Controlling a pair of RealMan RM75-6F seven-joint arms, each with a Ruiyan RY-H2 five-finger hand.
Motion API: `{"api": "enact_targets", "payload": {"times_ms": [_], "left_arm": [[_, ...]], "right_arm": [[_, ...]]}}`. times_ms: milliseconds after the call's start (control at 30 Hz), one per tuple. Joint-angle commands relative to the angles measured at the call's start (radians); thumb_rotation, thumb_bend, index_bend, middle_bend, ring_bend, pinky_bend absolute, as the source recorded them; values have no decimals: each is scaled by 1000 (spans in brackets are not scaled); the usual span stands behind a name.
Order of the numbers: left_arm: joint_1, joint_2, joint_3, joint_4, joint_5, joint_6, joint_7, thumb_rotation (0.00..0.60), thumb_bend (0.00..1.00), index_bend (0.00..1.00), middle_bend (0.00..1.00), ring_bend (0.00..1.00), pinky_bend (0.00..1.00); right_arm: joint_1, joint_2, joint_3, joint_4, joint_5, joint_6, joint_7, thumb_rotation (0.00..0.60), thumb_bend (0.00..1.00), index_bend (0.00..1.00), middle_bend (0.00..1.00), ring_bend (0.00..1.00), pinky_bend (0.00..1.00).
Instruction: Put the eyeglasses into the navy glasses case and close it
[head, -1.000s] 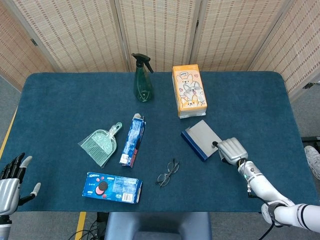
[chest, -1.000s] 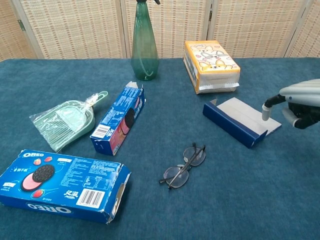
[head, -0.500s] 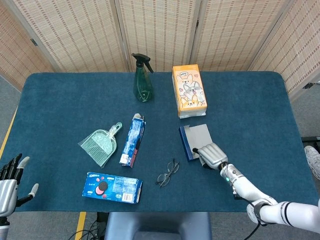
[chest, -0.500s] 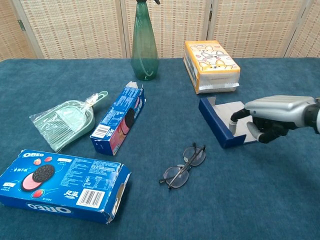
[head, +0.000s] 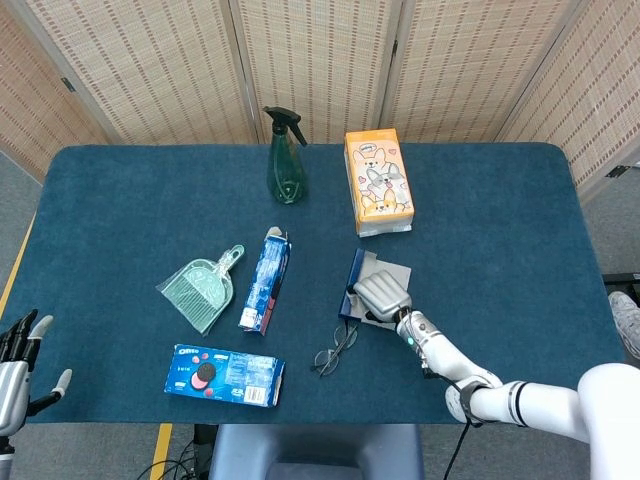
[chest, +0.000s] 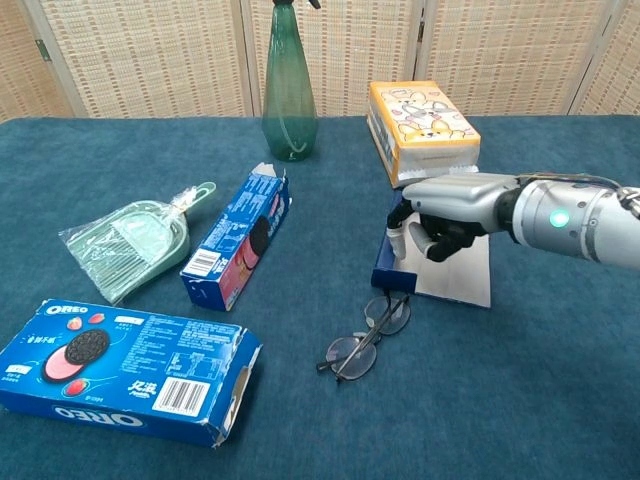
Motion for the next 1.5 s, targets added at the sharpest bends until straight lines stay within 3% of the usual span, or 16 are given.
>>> {"api": "enact_targets", "payload": {"times_ms": [33,167,467,533,633,733,767,1133,1500], "left_arm": [[0,1,-1,0,0,1,-1,600,361,104,0,5,138],[0,2,-1,0,2,3,-3,600,361,104,0,5,138],[3,-1,2,7,-1,-1,-9,600,361,103,0,5,138],[2,-3,2,5,2,-2,-8,600,361,103,0,6,138],[0,-4,2,2,7,0,-5,600,361,104,0,5,138],[2,0,1,0,7,3,-2,600,362,104,0,5,138],[3,2,1,0,7,5,-2,600,362,104,0,5,138],[11,1,4,5,1,8,-9,600,361,104,0,5,138],[11,6,1,10,0,8,-16,600,361,104,0,5,138]], "right_arm": [[9,-18,8,8,10,9,-17,600,893,265,1000,1000,1000],[7,-12,5,-11,8,23,-27,600,885,258,1000,1000,1000],[-39,119,-24,-135,-52,92,-32,600,827,258,1000,1000,1000],[-42,117,-23,-132,-60,100,-30,600,687,258,1000,1000,1000],[-47,81,-18,-102,-77,127,-29,600,372,258,1000,1000,1000],[-47,18,-12,-42,-93,148,-30,600,186,258,1000,1000,1000],[-45,3,-9,-26,-92,147,-28,600,168,258,1000,1000,1000],[-5,-113,19,102,-83,113,-58,600,150,258,1000,1000,1000],[51,-265,91,259,-36,123,-109,600,157,258,1000,1000,1000]]}}
